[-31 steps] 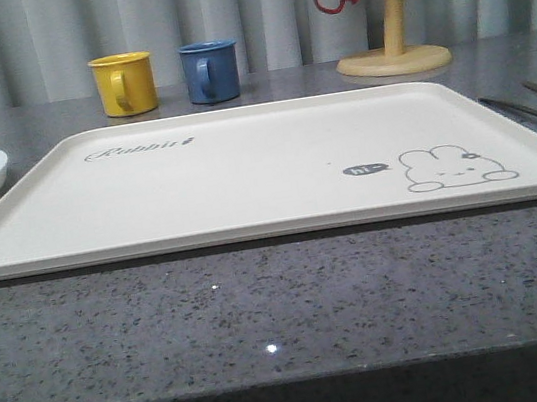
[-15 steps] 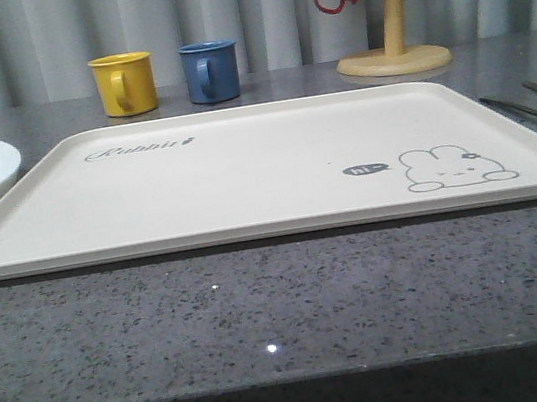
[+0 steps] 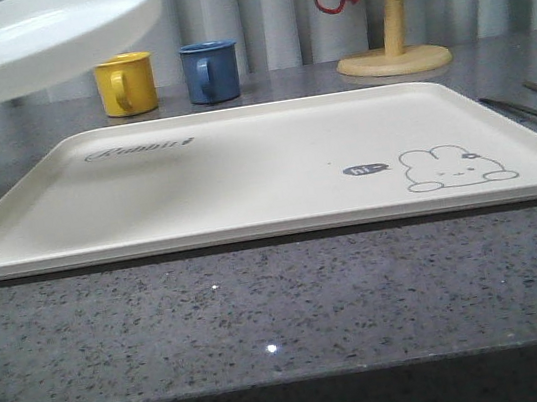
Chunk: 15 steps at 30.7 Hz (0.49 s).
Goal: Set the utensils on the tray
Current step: 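Grasp the plate rim with the left gripper and set it on the tray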
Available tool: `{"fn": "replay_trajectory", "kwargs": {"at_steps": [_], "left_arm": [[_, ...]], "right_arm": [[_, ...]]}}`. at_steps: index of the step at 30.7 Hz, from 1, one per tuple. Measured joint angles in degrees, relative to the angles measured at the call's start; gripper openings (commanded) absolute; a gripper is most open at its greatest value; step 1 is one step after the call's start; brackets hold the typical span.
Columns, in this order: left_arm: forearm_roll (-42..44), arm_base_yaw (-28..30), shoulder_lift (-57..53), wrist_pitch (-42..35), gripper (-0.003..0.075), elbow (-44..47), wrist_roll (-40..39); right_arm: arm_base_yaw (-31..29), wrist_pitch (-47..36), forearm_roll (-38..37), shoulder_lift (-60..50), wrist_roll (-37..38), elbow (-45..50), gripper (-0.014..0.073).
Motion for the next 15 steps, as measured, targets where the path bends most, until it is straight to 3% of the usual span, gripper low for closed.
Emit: {"fn": "replay_trajectory", "kwargs": {"at_steps": [6, 15], "left_arm": [[1.6, -7.0, 5.4, -2.9, -0.0018, 0.0, 0.0], [1.8, -9.9, 12.7, -7.0, -0.0004, 0.0, 0.1]], "right_arm": [[0.0, 0.0, 0.0, 0.0, 0.0, 0.0, 0.0402], [0.0, 0.0, 0.0, 0.0, 0.0, 0.0, 0.0402]]}}
